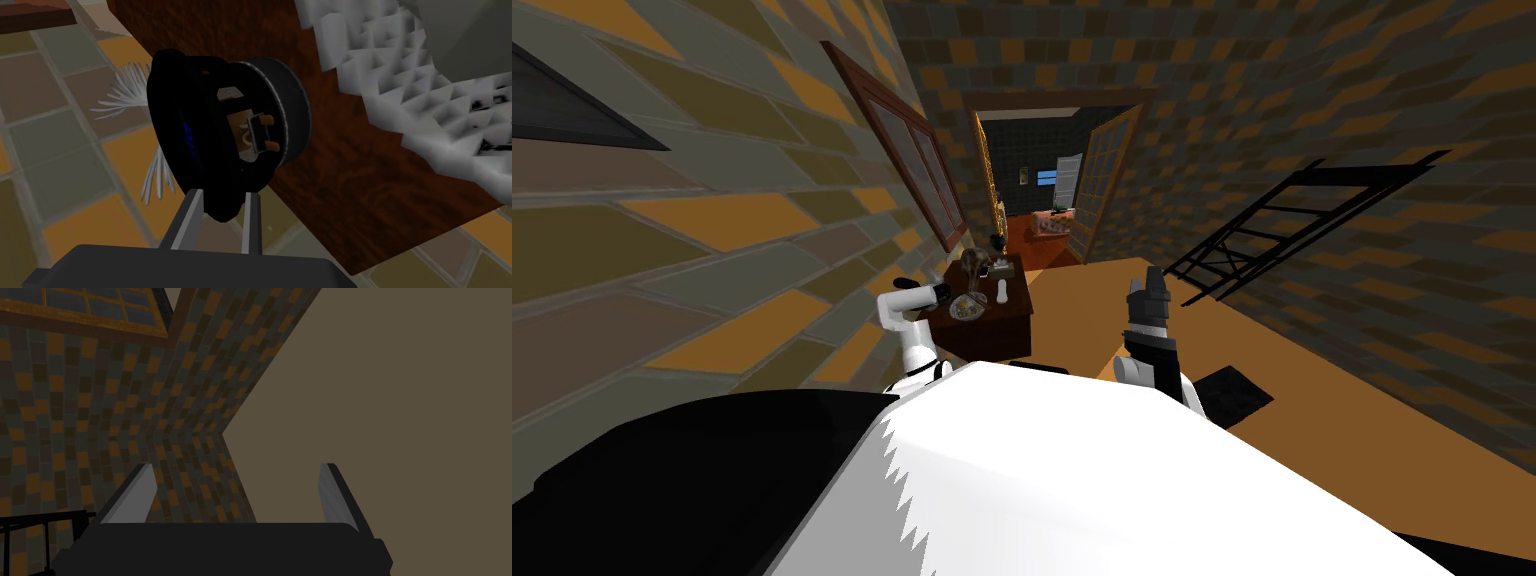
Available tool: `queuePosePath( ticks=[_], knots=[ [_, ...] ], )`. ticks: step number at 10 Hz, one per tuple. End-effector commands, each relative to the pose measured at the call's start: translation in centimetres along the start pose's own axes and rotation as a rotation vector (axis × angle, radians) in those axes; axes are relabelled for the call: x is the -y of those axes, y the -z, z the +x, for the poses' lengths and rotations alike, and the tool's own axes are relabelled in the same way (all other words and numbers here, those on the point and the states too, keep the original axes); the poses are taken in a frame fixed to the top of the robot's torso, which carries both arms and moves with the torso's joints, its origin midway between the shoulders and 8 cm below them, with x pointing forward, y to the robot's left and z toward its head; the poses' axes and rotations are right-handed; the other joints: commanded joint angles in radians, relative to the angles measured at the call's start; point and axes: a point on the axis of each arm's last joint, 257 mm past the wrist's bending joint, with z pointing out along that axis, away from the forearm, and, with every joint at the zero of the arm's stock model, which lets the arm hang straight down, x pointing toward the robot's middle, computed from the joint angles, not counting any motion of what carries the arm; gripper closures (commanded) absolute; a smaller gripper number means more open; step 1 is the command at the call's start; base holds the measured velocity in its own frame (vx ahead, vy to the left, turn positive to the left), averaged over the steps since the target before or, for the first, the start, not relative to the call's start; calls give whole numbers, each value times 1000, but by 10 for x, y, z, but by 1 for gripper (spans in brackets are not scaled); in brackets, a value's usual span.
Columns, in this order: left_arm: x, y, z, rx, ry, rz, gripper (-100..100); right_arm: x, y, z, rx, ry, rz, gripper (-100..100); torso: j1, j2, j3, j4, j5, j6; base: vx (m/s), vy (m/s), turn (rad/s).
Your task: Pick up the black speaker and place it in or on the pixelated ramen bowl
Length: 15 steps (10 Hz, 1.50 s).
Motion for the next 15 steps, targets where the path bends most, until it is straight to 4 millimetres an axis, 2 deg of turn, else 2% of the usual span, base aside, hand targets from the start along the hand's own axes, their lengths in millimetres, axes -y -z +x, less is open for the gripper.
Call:
queuePosePath(
  ticks=[1,4,6,8,10,12,15],
  knots=[
    [10,9,-10,18,5,10,100,0,0,0,0,0,0,0,0,0,0,0,0,0,-106,-86,1],
    [39,35,-37,56,37,53,100,0,0,0,0,0,0,0,-4,3,2,2,-2,1,-111,-105,-29],
    [48,43,-44,62,52,70,100,0,0,0,0,0,0,0,-6,-1,0,1,-3,1,-45,-93,-27],
    [67,60,-55,69,91,113,100,0,0,0,0,0,0,0,-4,-4,-1,1,-3,2,-23,-77,-70],
    [78,70,-62,68,123,143,100,0,0,0,0,0,0,0,-9,-5,-2,1,-4,2,-17,-128,-60],
    [84,79,-70,66,171,166,100,0,0,0,0,0,0,0,-11,-6,-2,1,-5,2,16,-162,-63],
    [76,81,-78,60,242,165,100,0,0,0,0,0,0,0,-15,-12,-5,0,-7,3,89,-181,-59]
  ],
)
